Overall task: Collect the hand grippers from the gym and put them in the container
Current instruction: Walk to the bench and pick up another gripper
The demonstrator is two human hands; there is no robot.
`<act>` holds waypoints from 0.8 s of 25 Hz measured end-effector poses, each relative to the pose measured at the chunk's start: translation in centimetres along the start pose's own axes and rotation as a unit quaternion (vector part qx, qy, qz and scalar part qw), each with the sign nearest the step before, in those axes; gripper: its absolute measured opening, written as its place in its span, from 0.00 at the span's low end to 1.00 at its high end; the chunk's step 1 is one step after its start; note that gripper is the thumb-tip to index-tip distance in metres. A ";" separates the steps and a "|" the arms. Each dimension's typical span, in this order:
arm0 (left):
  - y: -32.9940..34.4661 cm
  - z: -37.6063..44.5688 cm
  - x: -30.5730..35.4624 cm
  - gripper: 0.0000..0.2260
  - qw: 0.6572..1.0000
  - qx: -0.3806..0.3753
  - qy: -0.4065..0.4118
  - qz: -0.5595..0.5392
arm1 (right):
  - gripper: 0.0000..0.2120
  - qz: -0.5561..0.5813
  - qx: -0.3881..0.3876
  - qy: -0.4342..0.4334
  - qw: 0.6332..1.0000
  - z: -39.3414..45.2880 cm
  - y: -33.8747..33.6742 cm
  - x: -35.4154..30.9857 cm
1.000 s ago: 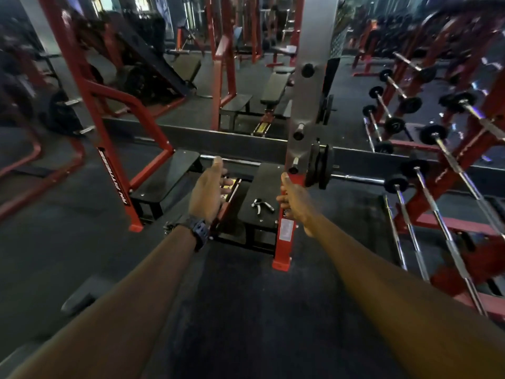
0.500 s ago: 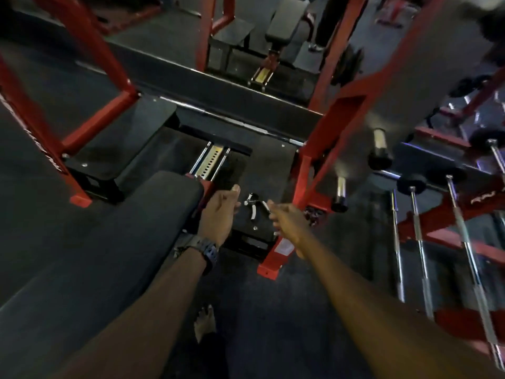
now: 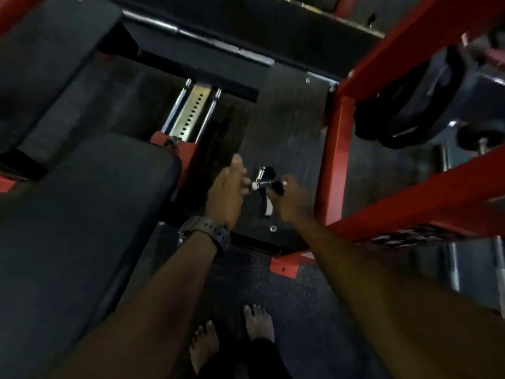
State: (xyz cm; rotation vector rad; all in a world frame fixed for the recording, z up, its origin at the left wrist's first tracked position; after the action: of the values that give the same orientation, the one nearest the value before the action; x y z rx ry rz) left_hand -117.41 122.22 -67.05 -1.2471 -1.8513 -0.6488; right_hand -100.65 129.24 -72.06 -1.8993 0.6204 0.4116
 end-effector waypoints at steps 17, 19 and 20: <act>-12.5 -7.9 33.7 0.23 0.957 0.120 0.260 -0.033 | 0.28 0.460 -0.116 -0.183 0.861 -6.1 -13.8 -33.3; -17.4 -15.5 44.1 0.24 0.935 0.154 0.317 -0.045 | 0.23 0.490 -0.187 -0.250 0.814 -13.3 -20.8 -44.2; -19.5 -19.2 48.2 0.25 0.923 0.174 0.342 -0.042 | 0.18 0.493 -0.214 -0.278 0.796 -16.8 -23.8 -48.6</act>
State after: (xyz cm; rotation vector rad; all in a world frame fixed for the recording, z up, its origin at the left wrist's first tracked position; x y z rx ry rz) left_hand -138.71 124.87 -15.96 -0.5964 -1.3497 -0.6566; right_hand -125.76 132.62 -21.39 -1.5593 1.1394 1.8427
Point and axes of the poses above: each hand's wrist, its own z-axis towards the middle knuckle, its own y-axis out of the palm, x = y × z, the point moved 7 cm from there along z, towards the middle knuckle, and after that the axes turned 3 degrees about z, right-handed, at the moved point
